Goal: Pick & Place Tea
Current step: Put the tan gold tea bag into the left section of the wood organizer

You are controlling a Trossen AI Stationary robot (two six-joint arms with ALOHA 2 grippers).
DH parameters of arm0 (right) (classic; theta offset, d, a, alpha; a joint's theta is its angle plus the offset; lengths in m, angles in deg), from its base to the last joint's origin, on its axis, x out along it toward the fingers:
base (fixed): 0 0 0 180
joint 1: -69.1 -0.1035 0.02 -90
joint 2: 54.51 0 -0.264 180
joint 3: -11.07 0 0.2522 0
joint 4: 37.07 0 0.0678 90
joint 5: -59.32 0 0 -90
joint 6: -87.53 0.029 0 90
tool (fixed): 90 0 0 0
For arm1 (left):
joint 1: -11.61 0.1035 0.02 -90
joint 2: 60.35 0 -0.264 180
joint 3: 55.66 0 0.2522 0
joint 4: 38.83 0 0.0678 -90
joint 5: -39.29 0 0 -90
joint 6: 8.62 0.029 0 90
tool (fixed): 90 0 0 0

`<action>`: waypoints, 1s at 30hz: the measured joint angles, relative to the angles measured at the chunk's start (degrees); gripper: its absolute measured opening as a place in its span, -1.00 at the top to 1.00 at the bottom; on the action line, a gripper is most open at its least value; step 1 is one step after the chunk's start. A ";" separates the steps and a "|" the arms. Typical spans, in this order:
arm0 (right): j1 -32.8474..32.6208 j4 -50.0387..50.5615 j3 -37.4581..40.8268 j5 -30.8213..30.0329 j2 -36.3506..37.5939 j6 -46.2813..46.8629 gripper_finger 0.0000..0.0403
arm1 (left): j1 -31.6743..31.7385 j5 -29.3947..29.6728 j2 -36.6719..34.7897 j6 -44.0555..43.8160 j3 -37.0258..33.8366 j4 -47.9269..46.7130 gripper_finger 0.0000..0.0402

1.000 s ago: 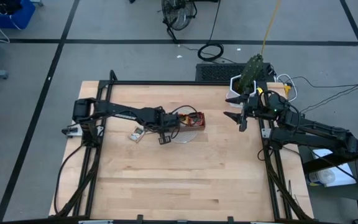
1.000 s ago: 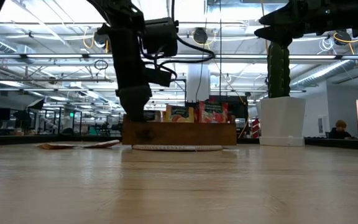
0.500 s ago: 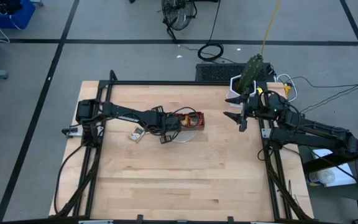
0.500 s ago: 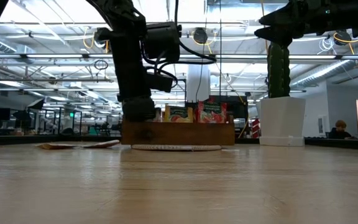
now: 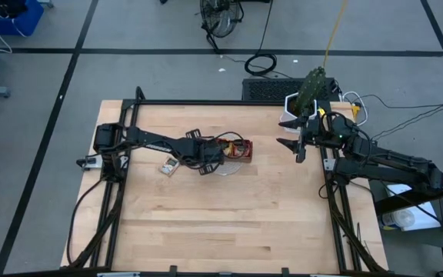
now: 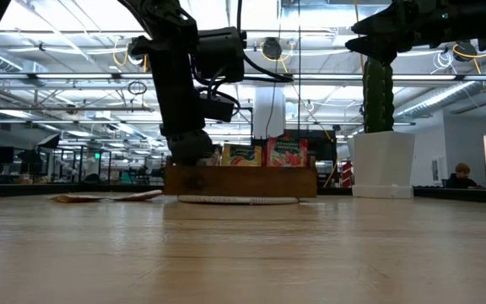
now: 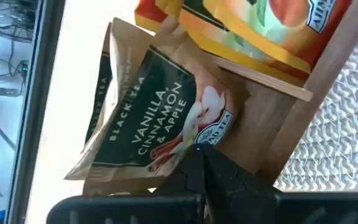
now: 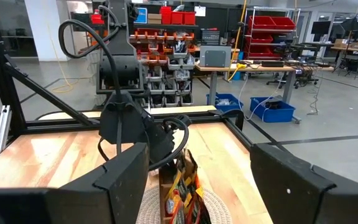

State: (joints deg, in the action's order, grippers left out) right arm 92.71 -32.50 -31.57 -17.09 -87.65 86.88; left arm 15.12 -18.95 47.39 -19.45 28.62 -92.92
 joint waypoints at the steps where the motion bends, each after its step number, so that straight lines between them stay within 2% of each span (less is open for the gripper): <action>1: 0.02 0.00 0.00 0.00 0.00 0.00 -0.29 | 0.00 0.03 0.00 -0.11 0.00 0.02 1.00; 8: 0.01 0.00 0.00 0.00 0.00 0.00 -0.29 | 0.04 -4.52 -0.15 0.68 0.02 -0.04 0.91; 18: 0.00 0.00 0.00 0.00 0.02 0.00 -0.29 | -0.11 -5.39 -0.93 1.53 0.04 -0.18 0.86; 25: 0.02 0.00 0.00 -0.02 0.01 0.00 -0.29 | -0.41 -4.63 -5.48 2.74 0.04 -0.81 0.95; 30: 0.02 0.01 0.00 -0.11 0.02 0.00 -0.29 | -1.07 -4.51 -10.82 2.12 0.09 -6.90 0.96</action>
State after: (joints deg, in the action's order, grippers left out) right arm 92.73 -32.49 -31.57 -17.20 -87.63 86.88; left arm 14.05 -23.46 36.57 -17.33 28.71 -99.82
